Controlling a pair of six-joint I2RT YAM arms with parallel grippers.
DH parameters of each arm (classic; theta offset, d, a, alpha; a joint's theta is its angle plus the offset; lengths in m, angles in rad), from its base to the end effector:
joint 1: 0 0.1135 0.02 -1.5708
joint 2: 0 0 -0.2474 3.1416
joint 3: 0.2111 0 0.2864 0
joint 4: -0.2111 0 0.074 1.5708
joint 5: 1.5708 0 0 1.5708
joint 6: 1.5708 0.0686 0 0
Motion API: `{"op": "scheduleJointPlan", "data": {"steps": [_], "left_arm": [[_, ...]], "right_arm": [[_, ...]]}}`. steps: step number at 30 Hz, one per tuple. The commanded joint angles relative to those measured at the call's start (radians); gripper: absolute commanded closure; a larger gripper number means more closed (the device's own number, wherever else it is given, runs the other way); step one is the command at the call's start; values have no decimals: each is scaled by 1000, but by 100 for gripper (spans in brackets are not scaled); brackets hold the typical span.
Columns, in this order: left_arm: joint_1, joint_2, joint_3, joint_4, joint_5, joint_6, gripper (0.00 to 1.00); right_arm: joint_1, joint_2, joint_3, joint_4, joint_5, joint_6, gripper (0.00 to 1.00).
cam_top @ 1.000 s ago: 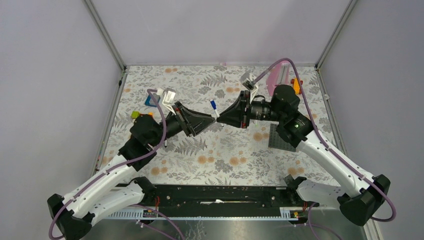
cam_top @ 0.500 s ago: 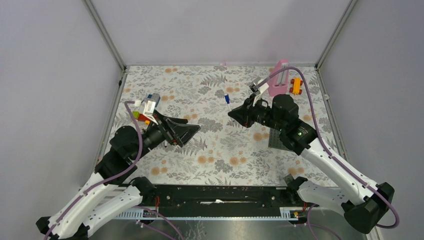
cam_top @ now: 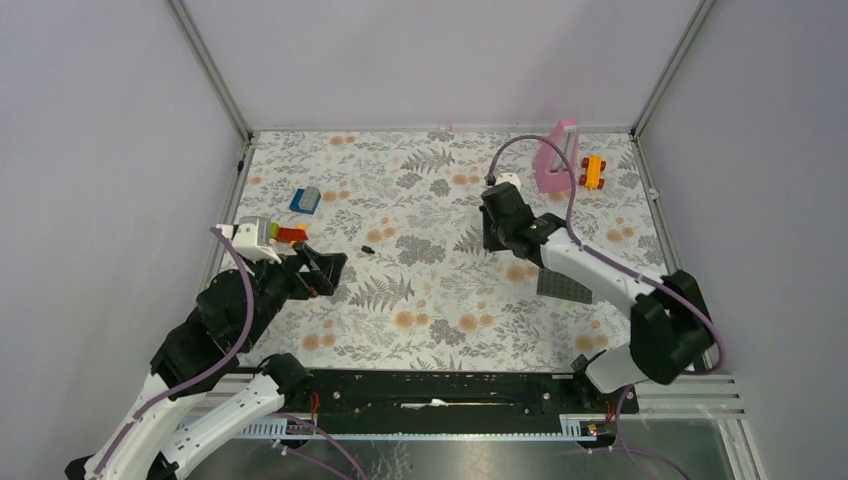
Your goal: Insert the pens into the pen caps
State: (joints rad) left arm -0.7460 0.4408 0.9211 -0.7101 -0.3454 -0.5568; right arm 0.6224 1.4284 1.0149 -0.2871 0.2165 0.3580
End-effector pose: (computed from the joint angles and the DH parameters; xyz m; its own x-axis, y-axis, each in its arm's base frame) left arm 0.1272 -0.0860 0.3701 -0.3516 -0.3522 -0.8674 0.2482 0.8583 -0.4491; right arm 0.3118 0.2056 0.2099 -0.6433 -0.0404 -0.7645 -0.2248 0.9646 0.1382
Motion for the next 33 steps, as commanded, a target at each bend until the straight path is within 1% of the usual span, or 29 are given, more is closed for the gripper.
{"op": "scheduleJointPlan", "data": {"steps": [1,6,11,14,20,22,25,29,32,33], "left_arm": [[-2,-48,-28,-74,-133,7,1],[-3,-82,-84,-36,-134,2,1],[-2,-87,-99,-38,-174,-10,1],[-1,-93,-104,-37,-185,-10,1],[0,-101,-114,-25,-190,4,1],[-1,-104,-116,-24,-192,7,1],[-1,-107,-119,-19,-192,12,1],[0,-107,-119,-19,-190,13,1],[1,-108,-120,-18,-191,14,1],[1,-106,-120,-17,-192,14,1]], "right_arm": [[-35,156,131,-57,184,71,100],[-51,379,270,-135,241,83,100],[-78,535,392,-210,249,88,100],[-92,568,431,-226,257,90,99],[-119,627,472,-246,225,89,86],[-125,645,488,-258,207,84,85],[-134,666,508,-271,187,82,80],[-144,677,513,-272,155,75,77],[-145,674,510,-273,143,72,72],[-146,673,508,-272,135,69,69]]}}
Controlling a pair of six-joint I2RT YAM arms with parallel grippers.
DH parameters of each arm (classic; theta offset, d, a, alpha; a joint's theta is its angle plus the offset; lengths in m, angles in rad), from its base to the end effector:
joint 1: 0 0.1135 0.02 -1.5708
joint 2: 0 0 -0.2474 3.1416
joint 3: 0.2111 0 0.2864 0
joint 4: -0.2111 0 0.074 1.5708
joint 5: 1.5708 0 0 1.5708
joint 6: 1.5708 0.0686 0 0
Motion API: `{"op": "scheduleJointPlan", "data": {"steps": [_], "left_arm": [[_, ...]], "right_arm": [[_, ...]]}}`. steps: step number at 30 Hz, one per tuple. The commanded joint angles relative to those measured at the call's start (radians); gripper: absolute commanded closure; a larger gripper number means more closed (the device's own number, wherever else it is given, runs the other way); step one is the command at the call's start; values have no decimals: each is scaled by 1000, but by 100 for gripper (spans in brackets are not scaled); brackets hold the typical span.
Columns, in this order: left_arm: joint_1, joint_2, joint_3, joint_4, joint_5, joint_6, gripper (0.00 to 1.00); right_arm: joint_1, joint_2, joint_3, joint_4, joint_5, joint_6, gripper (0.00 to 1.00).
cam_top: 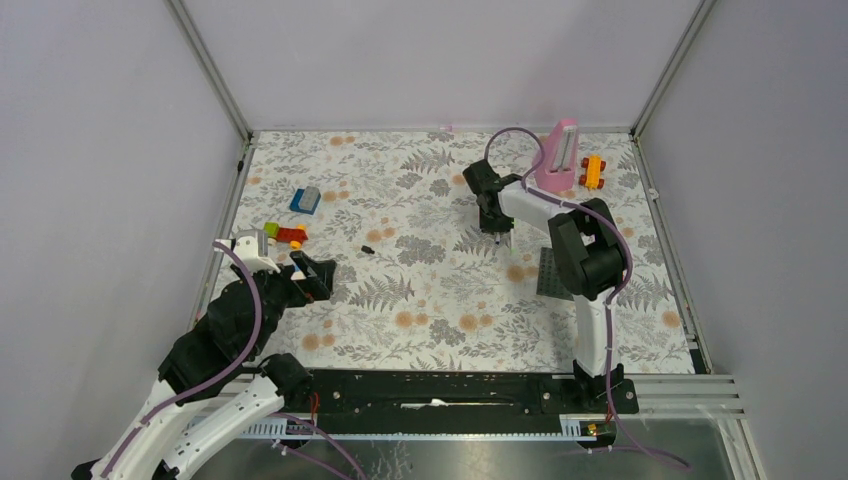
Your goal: Insert the pens into the pen caps
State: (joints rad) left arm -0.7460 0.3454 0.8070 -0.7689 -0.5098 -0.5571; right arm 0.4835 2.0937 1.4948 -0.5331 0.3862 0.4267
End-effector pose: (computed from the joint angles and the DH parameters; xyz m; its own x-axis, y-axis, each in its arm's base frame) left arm 0.1247 -0.0696 0.3352 -0.3212 -0.3316 -0.8871 0.0954 0.9206 -0.3787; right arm 0.4256 0.1943 0.0950 -0.8492 -0.0129 -0.5279 0.0687 0.9885 -0.1346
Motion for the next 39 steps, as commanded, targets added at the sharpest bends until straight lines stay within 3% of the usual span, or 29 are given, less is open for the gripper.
{"op": "scheduleJointPlan", "data": {"steps": [1,9,14,21,30,39], "left_arm": [[0,-11,-6,42,-27,14,1],[2,46,3,42,-25,19,1],[2,181,46,2,-58,-11,1],[5,440,75,15,-122,-168,1],[105,773,164,91,-24,-284,2],[259,998,207,188,142,-398,17]], "right_arm": [[-6,7,26,-25,-47,-4,65],[-6,-134,-146,135,-121,-42,33],[0,-260,-285,279,-180,-79,32],[13,-471,-514,500,-215,-101,28],[13,-571,-633,599,-275,-85,27],[13,-600,-672,623,-301,-82,27]]}}
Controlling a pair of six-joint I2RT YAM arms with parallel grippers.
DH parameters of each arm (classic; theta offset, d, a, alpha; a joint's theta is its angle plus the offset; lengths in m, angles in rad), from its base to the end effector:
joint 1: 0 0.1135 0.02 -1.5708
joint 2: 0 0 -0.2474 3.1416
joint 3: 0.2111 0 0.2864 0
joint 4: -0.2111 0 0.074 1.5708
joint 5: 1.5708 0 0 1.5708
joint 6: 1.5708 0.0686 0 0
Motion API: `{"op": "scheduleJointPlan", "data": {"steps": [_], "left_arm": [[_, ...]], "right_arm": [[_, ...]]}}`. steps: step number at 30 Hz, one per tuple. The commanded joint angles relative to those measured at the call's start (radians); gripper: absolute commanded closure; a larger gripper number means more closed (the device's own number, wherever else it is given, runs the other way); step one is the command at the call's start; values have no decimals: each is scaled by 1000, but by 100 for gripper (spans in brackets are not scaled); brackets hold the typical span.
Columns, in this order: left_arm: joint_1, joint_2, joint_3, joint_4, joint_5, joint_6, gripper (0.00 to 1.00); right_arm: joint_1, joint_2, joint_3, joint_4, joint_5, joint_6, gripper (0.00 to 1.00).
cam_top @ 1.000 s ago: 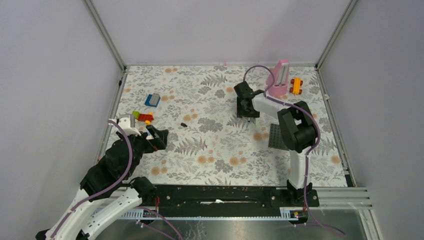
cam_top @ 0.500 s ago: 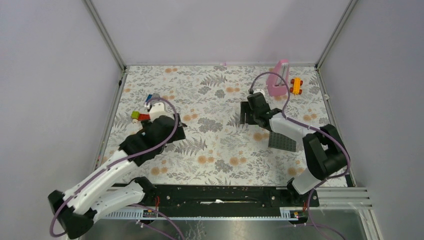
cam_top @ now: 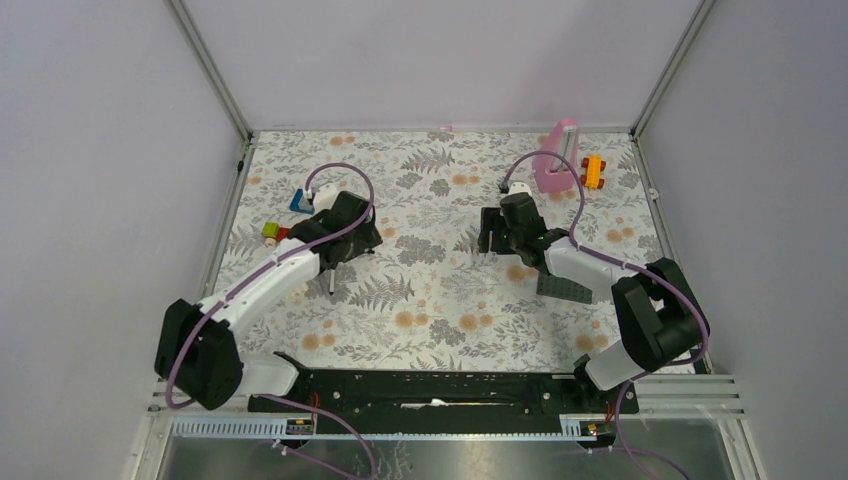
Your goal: Insert the pens into the pen caps
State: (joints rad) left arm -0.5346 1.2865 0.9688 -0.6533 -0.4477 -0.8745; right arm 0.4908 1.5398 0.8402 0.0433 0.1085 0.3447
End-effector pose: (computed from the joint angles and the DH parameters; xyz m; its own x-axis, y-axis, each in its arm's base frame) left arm 0.2836 -0.1334 0.2084 -0.6466 -0.4209 -0.6362 -0.3852 0.9000 -0.2039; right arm 0.3368 0.1716 0.1396 -0.6393 0.0393 -0.7680 -0.1879 0.9604 0.2055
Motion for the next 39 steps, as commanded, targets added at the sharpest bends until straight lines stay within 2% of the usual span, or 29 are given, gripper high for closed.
{"op": "scheduleJointPlan", "data": {"steps": [1,8,14,39], "left_arm": [[65,82,50,77,98,-88,18],[149,264,101,100,189,-109,23],[173,361,152,129,221,-96,27],[173,508,196,134,150,-118,40]], "right_arm": [[6,-49,-20,48,-26,1,27],[4,-48,-26,50,-42,3,27],[6,-47,-24,52,-48,2,27],[5,-49,-28,56,-61,-1,27]]}}
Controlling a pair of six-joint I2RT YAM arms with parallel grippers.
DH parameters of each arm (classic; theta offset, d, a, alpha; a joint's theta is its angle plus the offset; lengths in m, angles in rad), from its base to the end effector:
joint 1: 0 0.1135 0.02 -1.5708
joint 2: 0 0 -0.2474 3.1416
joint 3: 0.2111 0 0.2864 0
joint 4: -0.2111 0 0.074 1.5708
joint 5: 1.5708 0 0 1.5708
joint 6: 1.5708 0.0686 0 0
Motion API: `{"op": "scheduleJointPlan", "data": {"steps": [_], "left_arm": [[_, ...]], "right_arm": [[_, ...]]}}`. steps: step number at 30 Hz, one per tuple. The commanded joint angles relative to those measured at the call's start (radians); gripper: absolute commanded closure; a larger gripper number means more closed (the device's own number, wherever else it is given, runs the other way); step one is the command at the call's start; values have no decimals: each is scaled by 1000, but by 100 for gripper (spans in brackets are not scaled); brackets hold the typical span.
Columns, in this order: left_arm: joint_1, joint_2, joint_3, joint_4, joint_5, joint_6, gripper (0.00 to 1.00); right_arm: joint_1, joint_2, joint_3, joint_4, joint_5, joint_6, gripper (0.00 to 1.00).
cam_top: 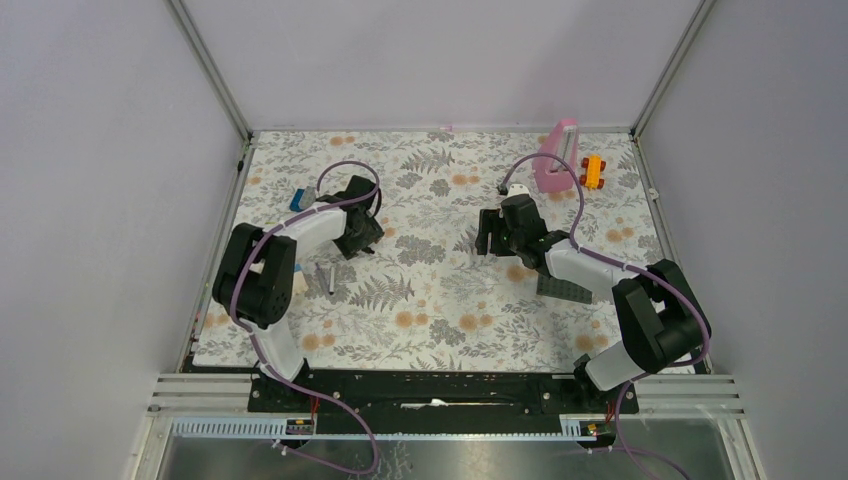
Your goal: Insert the pens into the pen caps
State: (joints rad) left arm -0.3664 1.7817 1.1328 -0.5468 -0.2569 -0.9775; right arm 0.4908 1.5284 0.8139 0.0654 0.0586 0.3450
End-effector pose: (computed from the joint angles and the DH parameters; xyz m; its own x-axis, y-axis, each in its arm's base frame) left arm 0.3634 -0.1208 0.1034 -0.7009 -0.5899 -0.4008 -0.5751 0.7999 -0.1716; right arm 0.3317 0.1727 0.1364 -0.6469 0.0371 -0.7617 -0.2238 0.9456 0.2361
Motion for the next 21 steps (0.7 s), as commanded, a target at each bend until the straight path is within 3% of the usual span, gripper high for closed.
{"op": "scheduleJointPlan", "data": {"steps": [1,10,15,18,21], "left_arm": [[4,17,32,28,-43,-13,42],[4,55,42,35,-25,2,62],[4,55,30,61,8,9,82],[4,46,13,91,43,13,100],[4,25,-15,121,73,17,100]], "right_arm": [[4,-37,-2,34,-12,-3,27],[5,-37,-2,34,-13,-3,27],[5,-39,-4,34,-13,-3,27],[4,-41,-5,37,-13,-4,27],[5,-46,-8,39,-12,-6,27]]}}
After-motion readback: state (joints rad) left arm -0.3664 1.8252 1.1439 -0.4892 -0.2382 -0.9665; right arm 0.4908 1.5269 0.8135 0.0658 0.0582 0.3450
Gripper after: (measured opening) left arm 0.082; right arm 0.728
